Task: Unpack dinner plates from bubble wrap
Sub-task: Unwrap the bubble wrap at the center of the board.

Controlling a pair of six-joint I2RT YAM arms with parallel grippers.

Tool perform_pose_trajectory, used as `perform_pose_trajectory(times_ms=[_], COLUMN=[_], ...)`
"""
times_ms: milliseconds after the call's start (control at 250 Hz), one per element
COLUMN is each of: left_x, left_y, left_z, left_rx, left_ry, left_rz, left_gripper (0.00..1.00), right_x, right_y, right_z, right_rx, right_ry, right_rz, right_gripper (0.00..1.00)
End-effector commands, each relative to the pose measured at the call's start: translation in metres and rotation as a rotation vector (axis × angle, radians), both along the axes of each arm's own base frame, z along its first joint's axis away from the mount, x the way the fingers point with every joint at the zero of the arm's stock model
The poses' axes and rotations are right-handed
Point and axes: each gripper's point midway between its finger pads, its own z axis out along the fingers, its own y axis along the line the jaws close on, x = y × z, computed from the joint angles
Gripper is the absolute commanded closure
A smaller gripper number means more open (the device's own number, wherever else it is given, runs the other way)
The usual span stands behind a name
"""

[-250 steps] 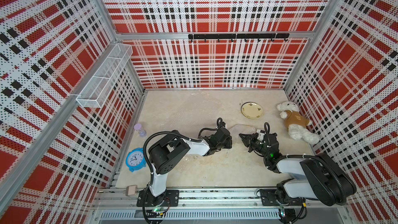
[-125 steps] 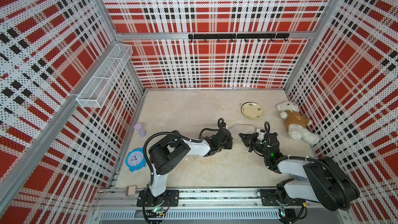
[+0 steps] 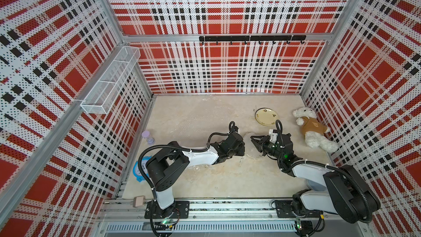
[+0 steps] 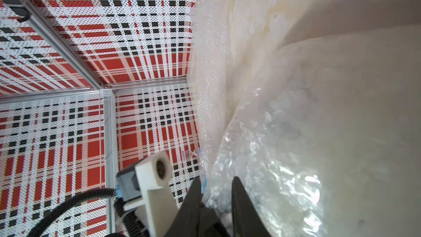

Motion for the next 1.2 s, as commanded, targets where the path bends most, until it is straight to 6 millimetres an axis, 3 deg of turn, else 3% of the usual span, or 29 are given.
perform_pose_trajectory(times_ms=[0,304,488,644,740,1008,1197], left_x=[0.004,0.004,0.005,0.004,0.002,-0.003,-0.008], left_y=[0.0,0.005,0.0,-0.007,-0.012,-0.017,-0.025], left_z=[0.016,0.007,0.014,0.019,0.018,0.013,0.014], left_rx=[-0.015,-0.01,-0.046,-0.101,-0.149,-0.175,-0.186], left_ry=[-0.021,0.004,0.005,0.028,0.054,0.073,0.076], left_rz=[0.0,0.002,-0.007,-0.026,-0.042,-0.089,-0.14], left_gripper=[0.87,0.85,0.81,0.71,0.66,0.65,0.65], right_x=[-0.005,-0.017,-0.028,-0.033,-0.033,-0.025,-0.025], right_y=[-0.001,-0.015,-0.022,-0.028,-0.031,-0.032,-0.027], right_z=[-0.009,0.003,0.006,0.003,0.003,-0.003,0.004], right_rx=[-0.049,-0.232,-0.34,-0.474,-0.547,-0.608,-0.626], right_ry=[-0.005,-0.004,0.003,0.018,0.022,0.006,-0.038], right_rz=[0.02,0.045,0.09,0.144,0.177,0.193,0.206], right_gripper=[0.72,0.55,0.48,0.4,0.4,0.4,0.4])
